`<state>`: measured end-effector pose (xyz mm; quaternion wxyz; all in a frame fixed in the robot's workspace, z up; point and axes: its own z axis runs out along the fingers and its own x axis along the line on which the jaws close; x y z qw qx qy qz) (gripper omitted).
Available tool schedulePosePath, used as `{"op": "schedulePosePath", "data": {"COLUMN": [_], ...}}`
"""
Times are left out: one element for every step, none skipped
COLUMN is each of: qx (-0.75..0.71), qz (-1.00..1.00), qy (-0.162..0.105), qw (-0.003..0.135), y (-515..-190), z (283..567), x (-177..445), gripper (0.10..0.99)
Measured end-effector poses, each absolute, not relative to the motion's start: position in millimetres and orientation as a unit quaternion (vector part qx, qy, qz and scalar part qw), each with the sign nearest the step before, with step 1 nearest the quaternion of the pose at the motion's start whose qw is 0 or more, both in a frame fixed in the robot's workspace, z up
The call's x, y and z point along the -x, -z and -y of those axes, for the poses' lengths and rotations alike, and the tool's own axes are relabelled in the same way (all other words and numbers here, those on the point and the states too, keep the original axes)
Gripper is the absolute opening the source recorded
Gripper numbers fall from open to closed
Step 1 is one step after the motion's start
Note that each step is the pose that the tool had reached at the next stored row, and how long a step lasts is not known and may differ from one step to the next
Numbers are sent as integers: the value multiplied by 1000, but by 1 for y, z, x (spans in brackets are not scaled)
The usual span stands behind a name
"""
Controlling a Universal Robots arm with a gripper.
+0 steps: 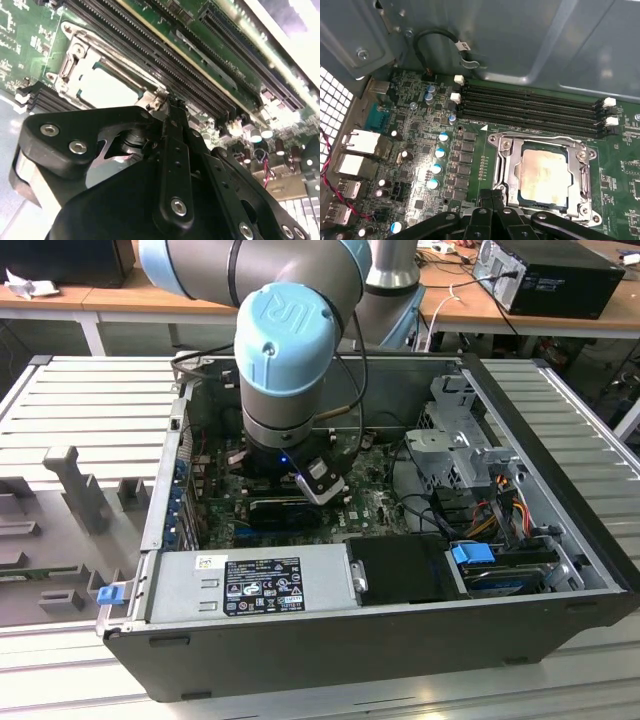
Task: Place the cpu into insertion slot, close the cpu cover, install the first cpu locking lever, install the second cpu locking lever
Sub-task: 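Install the second cpu locking lever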
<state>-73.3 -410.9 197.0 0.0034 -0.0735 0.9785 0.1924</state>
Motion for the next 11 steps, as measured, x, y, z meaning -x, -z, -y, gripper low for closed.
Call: {"op": "schedulePosePath", "data": {"qx": [73, 73, 73, 73, 73, 73, 73, 73, 73, 73, 73], "qz": [-978, -978, -978, -978, -978, -978, -978, -978, -978, -978, -978], "qy": [-193, -193, -193, -193, -193, -193, -193, -193, -193, -193, -193], "qw": [3, 3, 3, 3, 3, 3, 3, 3, 3, 3, 3], "y": [-202, -205, -208, -211, -216, -223, -229, -233, -233, -234, -234], "z": [411, 411, 411, 411, 411, 411, 411, 411, 411, 411, 411], "x": [73, 73, 73, 73, 73, 73, 73, 73, 73, 73, 73], "gripper": [106, 106, 106, 106, 106, 106, 106, 106, 106, 106, 106]}}
